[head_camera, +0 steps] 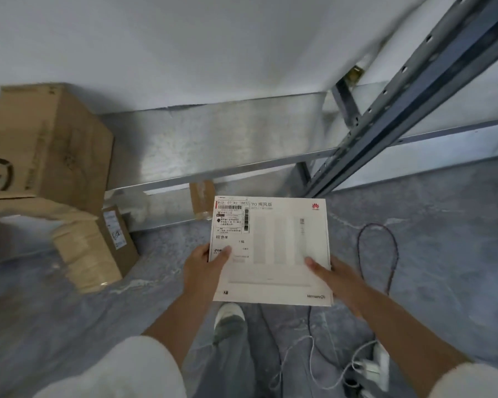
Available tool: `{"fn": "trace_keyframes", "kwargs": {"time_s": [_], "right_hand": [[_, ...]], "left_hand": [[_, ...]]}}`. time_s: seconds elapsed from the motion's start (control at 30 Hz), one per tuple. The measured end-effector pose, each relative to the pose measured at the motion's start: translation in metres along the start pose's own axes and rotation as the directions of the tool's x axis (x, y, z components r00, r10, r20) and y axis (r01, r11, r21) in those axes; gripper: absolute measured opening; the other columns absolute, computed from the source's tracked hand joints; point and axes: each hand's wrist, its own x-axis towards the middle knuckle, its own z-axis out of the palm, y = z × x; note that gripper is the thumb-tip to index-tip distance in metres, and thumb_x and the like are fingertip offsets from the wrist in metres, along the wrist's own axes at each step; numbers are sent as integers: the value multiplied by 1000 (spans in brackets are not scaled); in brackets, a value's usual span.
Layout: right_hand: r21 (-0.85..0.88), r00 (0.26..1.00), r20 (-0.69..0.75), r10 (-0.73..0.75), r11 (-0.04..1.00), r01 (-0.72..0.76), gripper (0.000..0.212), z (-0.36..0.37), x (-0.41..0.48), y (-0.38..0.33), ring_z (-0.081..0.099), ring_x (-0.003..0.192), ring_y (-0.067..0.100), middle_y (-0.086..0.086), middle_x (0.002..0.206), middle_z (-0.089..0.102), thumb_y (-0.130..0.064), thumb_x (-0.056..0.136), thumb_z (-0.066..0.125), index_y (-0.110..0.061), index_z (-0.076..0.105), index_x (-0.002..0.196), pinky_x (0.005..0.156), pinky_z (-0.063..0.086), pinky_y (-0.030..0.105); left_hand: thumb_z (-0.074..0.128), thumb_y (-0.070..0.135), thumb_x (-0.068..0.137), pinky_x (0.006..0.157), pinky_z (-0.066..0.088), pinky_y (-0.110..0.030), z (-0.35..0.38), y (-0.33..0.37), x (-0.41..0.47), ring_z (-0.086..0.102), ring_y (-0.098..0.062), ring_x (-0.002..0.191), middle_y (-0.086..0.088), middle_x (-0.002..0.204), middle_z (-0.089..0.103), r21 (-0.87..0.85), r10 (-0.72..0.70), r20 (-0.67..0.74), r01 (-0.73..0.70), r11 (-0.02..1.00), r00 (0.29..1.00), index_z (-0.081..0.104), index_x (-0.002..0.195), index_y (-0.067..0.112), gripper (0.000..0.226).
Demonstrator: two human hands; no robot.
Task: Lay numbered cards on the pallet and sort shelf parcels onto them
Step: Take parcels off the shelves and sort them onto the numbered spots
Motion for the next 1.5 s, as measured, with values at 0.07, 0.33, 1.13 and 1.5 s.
{"fn": "trace_keyframes", "kwargs": {"time_s": [0.07, 0.33, 1.13, 1.5], "right_hand": [[-13, 1000, -13, -19, 1000, 19, 53, 1, -24, -5, 63, 105, 21, -1, 119, 66, -52, 84, 64, -28, 53, 129, 96, 51, 41], [-26, 971, -59, -233, 972, 232, 50, -39, -171, -42, 60, 111, 19, -3, 125, 62, -44, 90, 61, -20, 54, 133, 98, 47, 33], [-62, 658, 45, -752, 655, 753, 45, 78, -542, -188, 60, 112, 12, -14, 123, 63, -45, 92, 58, -35, 50, 135, 99, 50, 38], [-137, 596, 363, -716, 592, 794, 30, 338, -622, -268, 66, 97, 16, -13, 113, 67, -46, 92, 56, -46, 52, 122, 82, 58, 42]], "left_hand": [[68, 30, 87, 55, 44, -10, -18, 7, -18, 61, -5, 72, 5, 95, 68, 6, 31, -13, -31, 1000, 999, 68, 108, 14, 26], [72, 27, 84, 71, 51, -18, -68, 41, -143, 65, -3, 82, 7, 100, 71, -297, 86, -55, -99, 950, 995, 71, 108, 24, 25], [64, 22, 90, 83, 56, -29, -395, 91, -464, 66, -1, 91, 15, 104, 71, -550, 241, -486, -508, 662, 840, 68, 117, 26, 28], [67, 20, 87, 77, 57, -32, -620, -52, -479, 69, -7, 93, 20, 100, 73, -558, 56, -669, -551, 620, 741, 70, 109, 37, 28]]}}
